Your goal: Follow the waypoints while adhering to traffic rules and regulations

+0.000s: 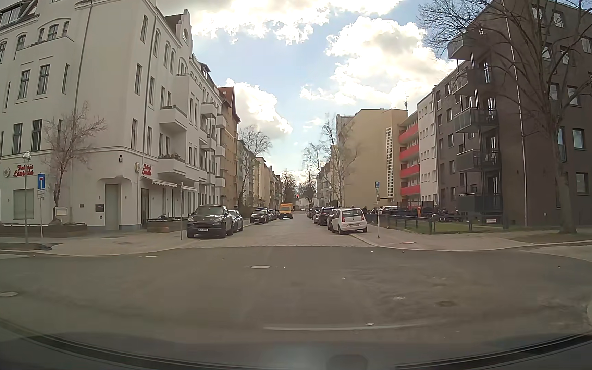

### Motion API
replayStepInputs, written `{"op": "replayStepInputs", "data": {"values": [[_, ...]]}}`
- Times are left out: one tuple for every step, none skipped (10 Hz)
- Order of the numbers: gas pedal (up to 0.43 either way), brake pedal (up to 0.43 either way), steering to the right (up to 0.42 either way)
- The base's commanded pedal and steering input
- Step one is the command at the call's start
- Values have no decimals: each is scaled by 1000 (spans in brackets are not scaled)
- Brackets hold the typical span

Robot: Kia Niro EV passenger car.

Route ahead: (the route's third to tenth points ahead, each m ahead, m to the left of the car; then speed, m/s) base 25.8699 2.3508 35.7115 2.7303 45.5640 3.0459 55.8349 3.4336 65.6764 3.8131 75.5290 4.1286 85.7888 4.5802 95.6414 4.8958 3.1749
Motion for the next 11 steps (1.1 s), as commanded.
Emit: {"op": "replayStepInputs", "data": {"values": [[0, 195, 12], [0, 207, 11], [0, 207, 10], [0, 207, 10], [0, 213, 9], [0, 213, 4], [0, 207, 4], [0, 207, 4], [0, 201, 3], [0, 189, 1], [0, 116, -2]]}}
